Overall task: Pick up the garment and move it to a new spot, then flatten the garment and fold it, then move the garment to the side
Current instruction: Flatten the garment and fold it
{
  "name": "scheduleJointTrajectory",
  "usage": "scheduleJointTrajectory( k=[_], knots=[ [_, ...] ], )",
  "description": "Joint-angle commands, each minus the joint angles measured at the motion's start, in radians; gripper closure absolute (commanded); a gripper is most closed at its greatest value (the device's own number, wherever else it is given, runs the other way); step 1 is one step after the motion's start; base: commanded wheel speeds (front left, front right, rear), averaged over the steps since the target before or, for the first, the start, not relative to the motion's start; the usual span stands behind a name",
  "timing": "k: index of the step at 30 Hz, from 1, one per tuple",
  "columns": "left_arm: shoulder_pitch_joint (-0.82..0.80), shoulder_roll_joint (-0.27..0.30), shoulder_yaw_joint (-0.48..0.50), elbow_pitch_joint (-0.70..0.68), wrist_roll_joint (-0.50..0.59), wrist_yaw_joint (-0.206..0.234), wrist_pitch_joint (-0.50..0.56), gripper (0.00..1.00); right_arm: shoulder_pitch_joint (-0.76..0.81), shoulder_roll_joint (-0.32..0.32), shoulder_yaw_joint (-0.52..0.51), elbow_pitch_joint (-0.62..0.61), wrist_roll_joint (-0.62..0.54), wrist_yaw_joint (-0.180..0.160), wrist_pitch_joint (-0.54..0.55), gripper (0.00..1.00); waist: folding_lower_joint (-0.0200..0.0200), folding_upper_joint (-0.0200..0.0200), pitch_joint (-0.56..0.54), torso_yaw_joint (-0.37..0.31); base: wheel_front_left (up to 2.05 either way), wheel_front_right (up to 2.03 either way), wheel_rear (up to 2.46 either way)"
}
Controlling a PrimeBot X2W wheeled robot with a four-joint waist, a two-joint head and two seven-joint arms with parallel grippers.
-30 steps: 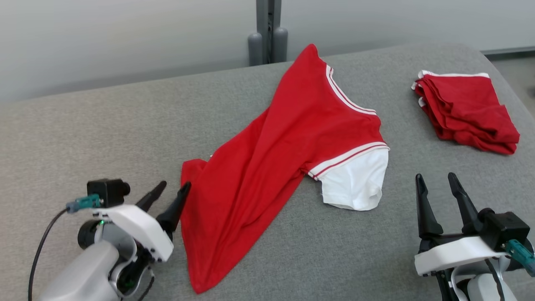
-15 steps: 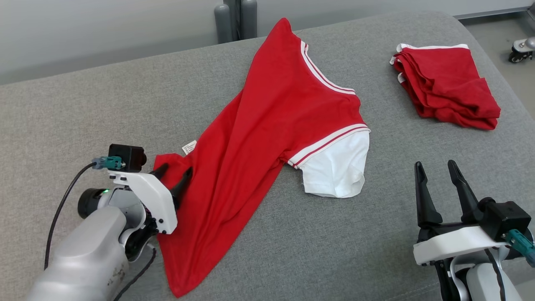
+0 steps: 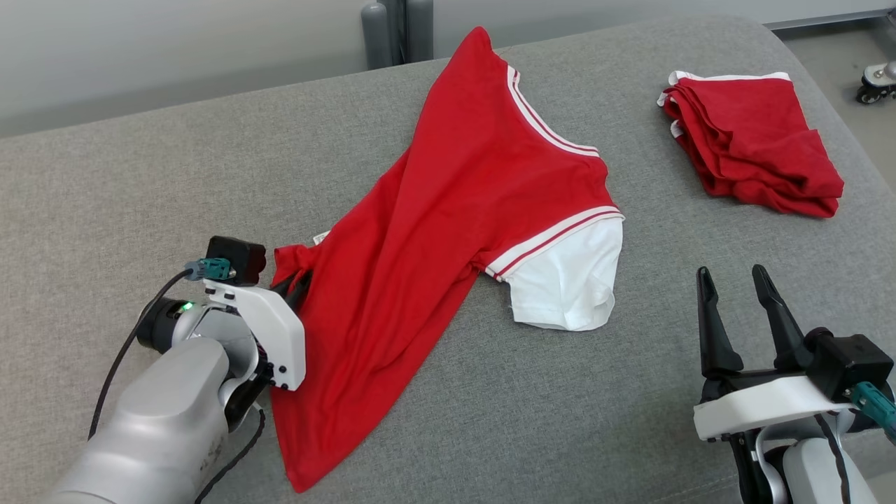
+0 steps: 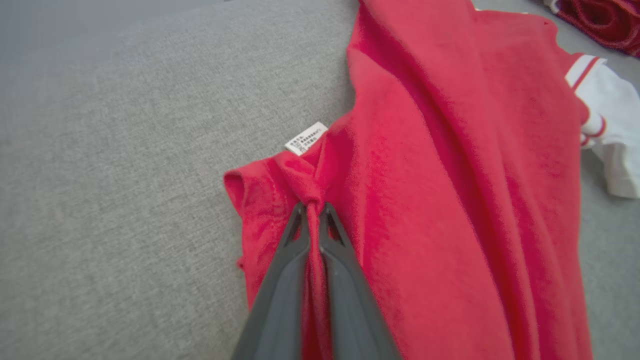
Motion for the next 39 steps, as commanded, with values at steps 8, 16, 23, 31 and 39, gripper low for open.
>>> scheduleJointTrajectory(
  k=[8,16,23,31,39],
  knots=[
    [-0.089,-0.007,0.008,0.041,0.057,0.041,-0.136,1.0,-0.004,-0.005,-0.009,-0.003,-0.006,0.0,-0.005,0.0,0.0,0.0,-0.007,0.019,0.0,0.0,0.0],
    [-0.156,0.027,0.1,-0.005,0.124,0.163,-0.166,1.0,-0.005,-0.005,-0.011,-0.009,-0.015,0.0,-0.005,0.0,0.0,0.0,-0.006,0.032,0.0,0.0,0.0],
    [-0.142,0.086,0.211,-0.154,0.264,0.251,-0.166,1.0,-0.003,-0.005,-0.016,-0.011,-0.028,0.0,-0.005,0.0,0.0,0.0,-0.01,0.038,0.0,0.0,0.0],
    [-0.108,0.094,0.249,-0.24,0.389,0.264,-0.165,1.0,0.002,-0.005,-0.012,-0.008,-0.028,0.0,-0.005,0.0,0.0,0.0,-0.017,0.04,0.0,0.0,0.0],
    [-0.085,0.018,0.218,-0.094,0.348,0.189,-0.119,1.0,-0.014,-0.005,0.013,0.001,-0.016,0.0,-0.005,0.0,0.0,0.0,-0.003,0.021,0.0,0.0,0.0]
  ],
)
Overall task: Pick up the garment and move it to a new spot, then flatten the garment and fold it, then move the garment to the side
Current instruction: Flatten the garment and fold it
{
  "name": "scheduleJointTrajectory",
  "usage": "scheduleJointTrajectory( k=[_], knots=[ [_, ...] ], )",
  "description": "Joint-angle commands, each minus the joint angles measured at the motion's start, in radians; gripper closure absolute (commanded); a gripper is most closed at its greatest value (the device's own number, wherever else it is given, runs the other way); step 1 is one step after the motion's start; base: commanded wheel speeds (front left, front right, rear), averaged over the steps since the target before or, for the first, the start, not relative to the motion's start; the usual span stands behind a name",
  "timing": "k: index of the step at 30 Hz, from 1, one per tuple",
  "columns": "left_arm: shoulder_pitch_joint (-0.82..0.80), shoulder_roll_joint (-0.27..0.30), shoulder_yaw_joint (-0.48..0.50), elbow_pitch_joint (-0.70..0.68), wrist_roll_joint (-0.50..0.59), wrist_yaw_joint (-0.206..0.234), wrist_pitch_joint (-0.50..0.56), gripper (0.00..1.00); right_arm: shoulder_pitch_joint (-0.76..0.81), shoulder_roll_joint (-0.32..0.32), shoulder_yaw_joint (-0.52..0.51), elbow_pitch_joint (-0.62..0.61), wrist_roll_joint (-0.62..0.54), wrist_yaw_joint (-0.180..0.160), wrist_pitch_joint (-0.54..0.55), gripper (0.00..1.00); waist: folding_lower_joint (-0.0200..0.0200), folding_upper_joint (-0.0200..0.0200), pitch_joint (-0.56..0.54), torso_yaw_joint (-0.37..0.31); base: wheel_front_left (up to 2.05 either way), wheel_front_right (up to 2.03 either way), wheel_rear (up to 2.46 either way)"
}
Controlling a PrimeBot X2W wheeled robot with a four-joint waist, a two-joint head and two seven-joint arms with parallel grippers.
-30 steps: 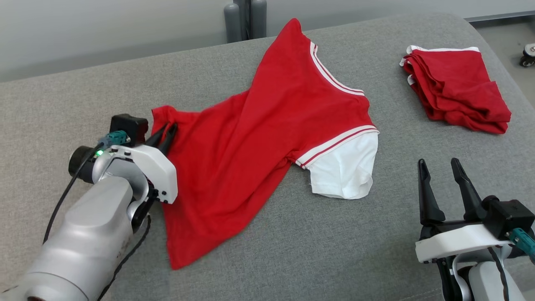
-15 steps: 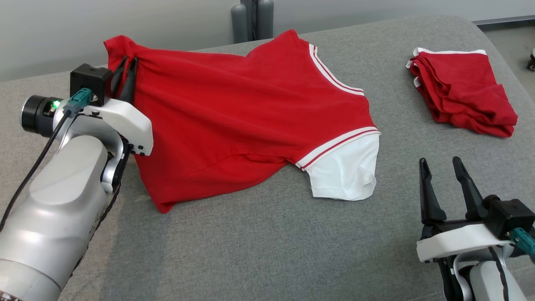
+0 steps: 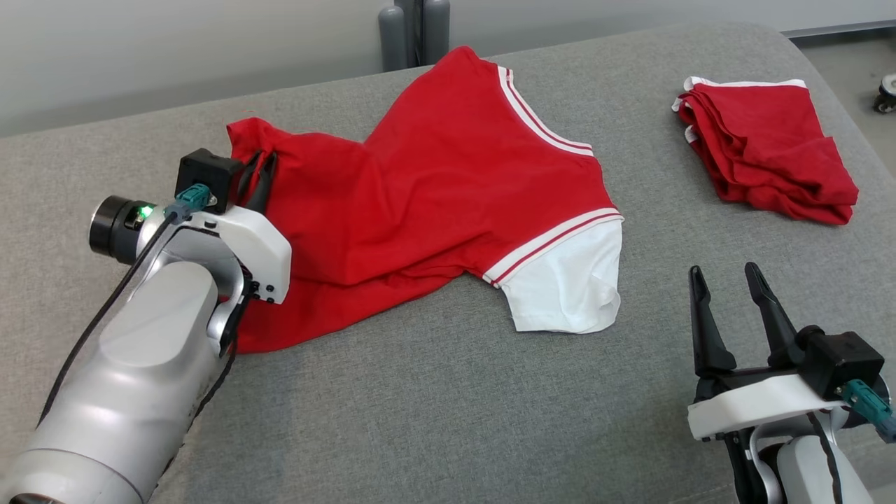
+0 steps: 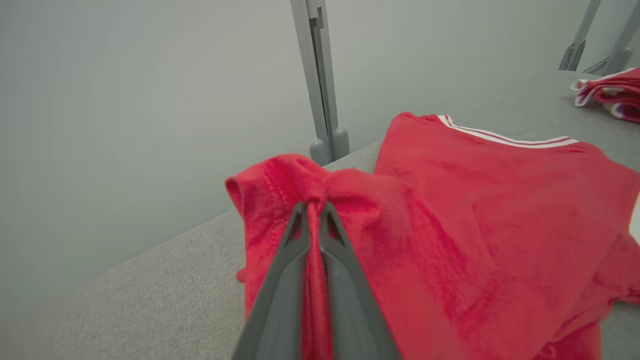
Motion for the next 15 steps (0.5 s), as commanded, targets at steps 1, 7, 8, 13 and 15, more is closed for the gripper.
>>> scheduleJointTrajectory(
  k=[1,7,8,13,15],
  knots=[
    [0.011,-0.011,0.003,0.036,-0.017,-0.014,0.003,1.0,-0.013,-0.005,0.003,0.004,0.005,0.0,-0.005,0.0,0.0,0.0,0.009,-0.011,0.0,0.0,0.0],
    [0.011,-0.037,0.01,0.128,-0.047,-0.049,0.02,0.91,-0.013,-0.005,0.001,0.009,0.007,0.0,-0.005,0.0,0.0,0.0,0.018,-0.029,0.0,0.0,0.0],
    [0.009,-0.039,0.013,0.14,-0.049,-0.051,0.017,0.64,-0.012,-0.005,-0.001,0.01,0.007,0.0,-0.005,0.0,0.0,0.0,0.018,-0.031,0.0,0.0,0.0],
    [0.008,-0.044,0.032,0.184,-0.071,-0.059,-0.01,0.0,0.002,-0.005,-0.011,0.012,0.004,0.0,-0.005,0.0,0.0,0.0,0.008,-0.025,0.0,0.0,0.0],
    [0.02,-0.046,0.044,0.193,-0.085,-0.063,-0.02,0.0,0.004,-0.005,-0.015,0.013,0.005,0.0,-0.005,0.0,0.0,0.0,0.0,-0.016,0.0,0.0,0.0]
  ],
)
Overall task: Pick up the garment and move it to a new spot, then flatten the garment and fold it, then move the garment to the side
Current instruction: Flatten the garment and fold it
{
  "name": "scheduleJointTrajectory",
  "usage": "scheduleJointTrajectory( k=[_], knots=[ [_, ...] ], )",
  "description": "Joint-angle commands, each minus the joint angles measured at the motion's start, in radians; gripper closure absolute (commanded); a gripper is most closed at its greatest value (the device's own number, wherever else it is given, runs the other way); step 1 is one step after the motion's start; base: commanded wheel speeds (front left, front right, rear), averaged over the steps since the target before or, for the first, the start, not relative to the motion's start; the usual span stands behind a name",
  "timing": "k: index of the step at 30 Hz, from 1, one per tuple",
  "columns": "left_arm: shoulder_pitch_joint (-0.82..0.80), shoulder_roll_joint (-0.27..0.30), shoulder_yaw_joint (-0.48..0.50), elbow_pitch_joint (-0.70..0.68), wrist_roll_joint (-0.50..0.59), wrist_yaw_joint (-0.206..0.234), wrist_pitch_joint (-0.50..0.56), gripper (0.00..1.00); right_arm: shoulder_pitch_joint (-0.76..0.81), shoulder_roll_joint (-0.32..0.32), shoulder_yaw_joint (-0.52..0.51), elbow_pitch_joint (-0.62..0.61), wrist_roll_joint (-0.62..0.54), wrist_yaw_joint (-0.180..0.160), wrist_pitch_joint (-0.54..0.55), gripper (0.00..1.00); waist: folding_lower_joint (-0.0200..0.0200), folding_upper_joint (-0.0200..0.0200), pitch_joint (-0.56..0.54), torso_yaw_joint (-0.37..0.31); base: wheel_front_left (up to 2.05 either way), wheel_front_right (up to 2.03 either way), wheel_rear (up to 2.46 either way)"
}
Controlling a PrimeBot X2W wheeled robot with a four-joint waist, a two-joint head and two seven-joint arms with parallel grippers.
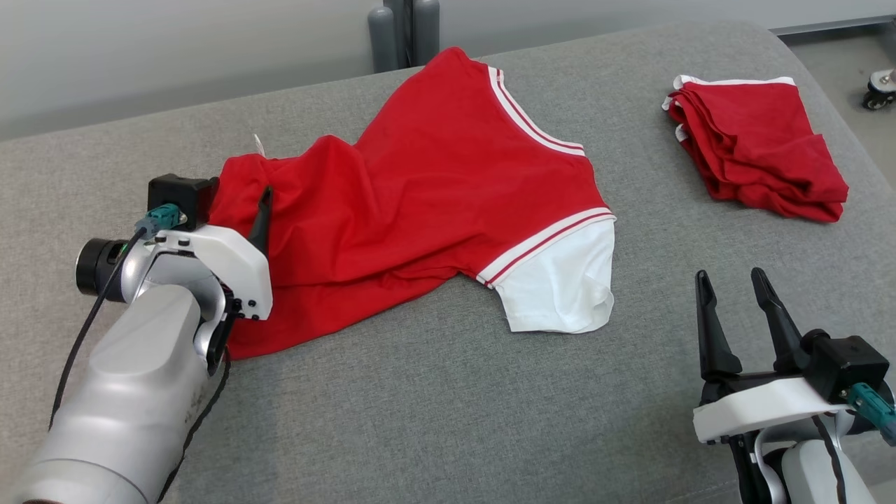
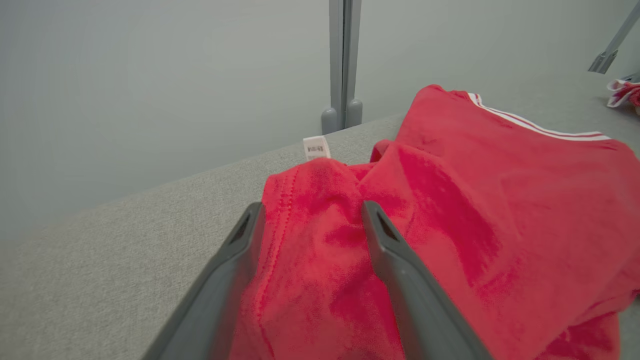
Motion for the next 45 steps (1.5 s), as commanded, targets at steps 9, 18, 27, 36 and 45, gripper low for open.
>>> scheduleJointTrajectory(
  k=[9,18,27,36,45],
  knots=[
    [0.129,-0.008,0.099,-0.027,-0.103,-0.02,-0.027,0.0,0.023,-0.005,-0.001,-0.001,0.007,0.0,-0.005,0.0,0.0,0.0,-0.038,0.052,0.0,0.0,0.0],
    [0.256,-0.007,0.083,-0.032,-0.131,-0.039,0.037,0.0,0.024,-0.005,-0.005,-0.005,0.002,0.0,-0.005,0.0,0.0,0.0,-0.035,0.074,0.0,0.0,0.0],
    [0.295,-0.007,0.076,-0.063,-0.14,-0.02,0.048,0.76,0.019,-0.005,-0.005,-0.003,-0.001,0.0,-0.005,0.0,0.0,0.0,-0.034,0.061,0.0,0.0,0.0],
    [0.388,0.018,0.074,-0.154,-0.145,0.012,0.027,0.98,0.039,-0.005,-0.018,-0.004,0.005,0.0,-0.005,0.0,0.0,0.0,-0.052,0.067,0.0,0.0,0.0],
    [0.466,0.053,0.076,-0.284,-0.139,0.06,0.014,1.0,0.047,-0.005,-0.019,-0.001,0.008,0.0,-0.005,0.0,0.0,0.0,-0.081,0.092,0.0,0.0,0.0]
  ],
)
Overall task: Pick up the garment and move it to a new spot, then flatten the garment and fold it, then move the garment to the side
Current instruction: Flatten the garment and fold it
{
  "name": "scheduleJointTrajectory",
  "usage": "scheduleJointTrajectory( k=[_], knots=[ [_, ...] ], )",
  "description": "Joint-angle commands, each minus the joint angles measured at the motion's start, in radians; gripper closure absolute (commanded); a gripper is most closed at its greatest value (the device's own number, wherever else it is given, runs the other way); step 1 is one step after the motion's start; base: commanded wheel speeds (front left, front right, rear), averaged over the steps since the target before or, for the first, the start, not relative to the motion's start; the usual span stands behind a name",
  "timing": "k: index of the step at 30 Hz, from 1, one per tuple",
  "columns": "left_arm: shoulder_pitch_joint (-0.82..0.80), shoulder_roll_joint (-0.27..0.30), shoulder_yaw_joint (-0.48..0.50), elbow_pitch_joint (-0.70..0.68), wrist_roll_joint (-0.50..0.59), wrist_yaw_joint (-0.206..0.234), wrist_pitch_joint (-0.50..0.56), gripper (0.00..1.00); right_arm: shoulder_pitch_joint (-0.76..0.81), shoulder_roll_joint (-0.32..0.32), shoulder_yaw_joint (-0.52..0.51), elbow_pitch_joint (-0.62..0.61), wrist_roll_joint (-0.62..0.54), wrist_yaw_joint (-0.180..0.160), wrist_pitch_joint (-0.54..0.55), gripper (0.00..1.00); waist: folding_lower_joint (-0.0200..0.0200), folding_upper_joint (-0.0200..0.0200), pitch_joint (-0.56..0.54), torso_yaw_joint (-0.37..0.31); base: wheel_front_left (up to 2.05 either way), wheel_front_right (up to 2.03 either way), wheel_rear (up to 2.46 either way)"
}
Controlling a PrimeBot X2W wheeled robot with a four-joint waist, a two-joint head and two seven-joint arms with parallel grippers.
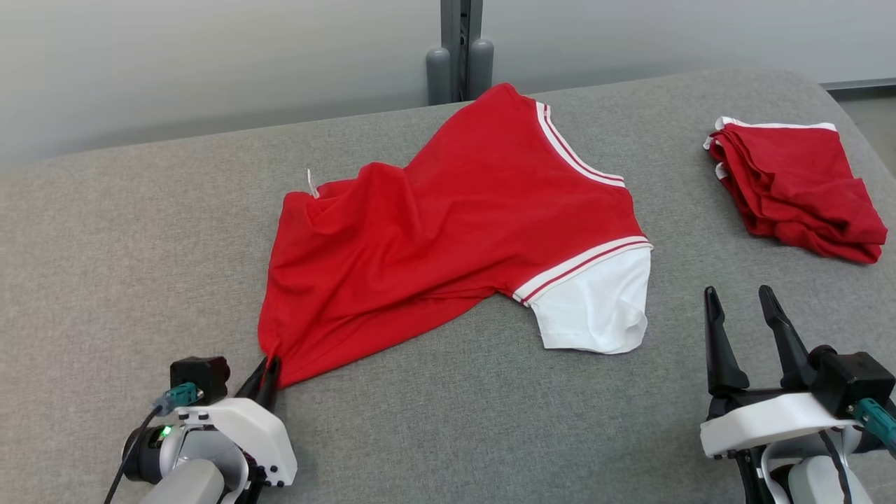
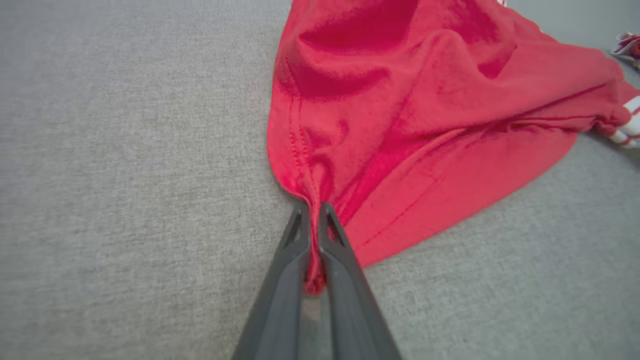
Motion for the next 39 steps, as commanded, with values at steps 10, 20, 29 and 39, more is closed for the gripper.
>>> scheduleJointTrajectory(
  k=[10,20,29,39],
  knots=[
    [0.132,0.07,0.004,-0.163,0.003,0.081,-0.005,1.0,0.024,-0.005,-0.002,0.006,0.003,0.0,-0.005,0.0,0.0,-0.0001,-0.025,0.02,0.0,0.0,0.0],
    [0.191,0.072,0.049,-0.277,0.009,0.137,-0.039,0.0,0.041,-0.005,-0.003,0.011,0.005,0.0,-0.005,0.0,0.0,-0.0001,-0.052,0.024,0.0,0.0,0.0],
    [0.232,0.067,0.148,-0.423,0.107,0.17,-0.049,0.0,0.06,-0.005,-0.005,-0.013,-0.014,0.0,-0.005,0.0,0.0,-0.0001,-0.09,0.032,0.0,0.0,0.0],
    [0.331,0.007,0.24,-0.536,0.233,0.166,-0.049,0.0,0.104,-0.005,-0.002,-0.038,-0.024,0.0,-0.005,0.0,0.0,-0.0001,-0.131,0.05,0.0,0.0,0.0]
  ],
)
